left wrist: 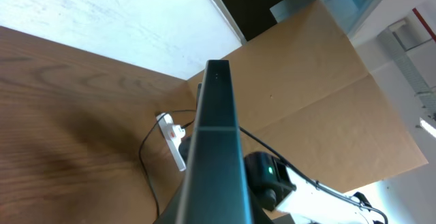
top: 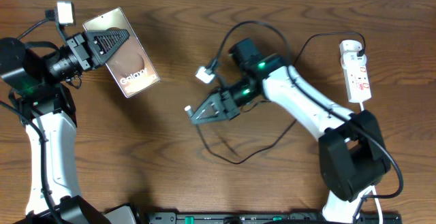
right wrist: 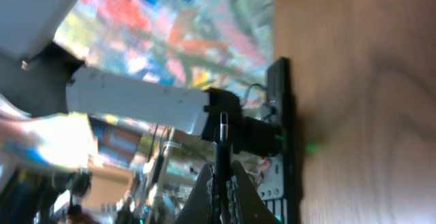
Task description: Plug charger to phone and switch on socket
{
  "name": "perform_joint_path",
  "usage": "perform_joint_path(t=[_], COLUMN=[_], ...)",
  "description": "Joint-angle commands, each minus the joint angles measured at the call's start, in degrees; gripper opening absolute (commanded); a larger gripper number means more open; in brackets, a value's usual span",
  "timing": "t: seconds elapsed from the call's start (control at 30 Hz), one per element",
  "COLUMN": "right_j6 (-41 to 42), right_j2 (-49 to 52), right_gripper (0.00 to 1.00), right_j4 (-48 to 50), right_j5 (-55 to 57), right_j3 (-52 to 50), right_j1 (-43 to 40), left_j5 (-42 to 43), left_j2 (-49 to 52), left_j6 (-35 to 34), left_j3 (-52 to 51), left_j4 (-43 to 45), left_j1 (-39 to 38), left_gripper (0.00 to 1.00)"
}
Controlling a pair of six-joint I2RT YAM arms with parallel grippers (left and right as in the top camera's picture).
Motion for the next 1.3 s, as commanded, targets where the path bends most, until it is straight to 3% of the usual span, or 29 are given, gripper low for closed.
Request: perform_joint_path(t=[0.0, 0.73, 1.0, 1.27], right_j6=[4.3, 34.6, 35.9, 35.9], right_j2=[-0.2, -0.2, -0.2, -0.2], right_gripper=[0.01, 0.01, 0.01, 0.01], right_j4=[5.4, 41.4, 43.4, 43.4], right_j5=[-4.7, -4.6, -4.6, -4.6], right_j3=[0.2, 0.2, 0.2, 0.2], right_j1=[2.9, 4.5, 4.5, 4.5], left_j5=[1.1, 0.2, -1.6, -7.3], left_j2=[-1.6, -1.6, -1.6, -1.6], left_j6=[2.1, 4.8, 4.7, -0.1], left_j3=[0.6, -4.4, -4.8, -4.8], left_j4=[0.7, 0.7, 0.7, 0.7], left_j1=[-1.0, -4.2, -4.2, -4.2], left_gripper=[0.08, 0.07, 0.07, 0.07])
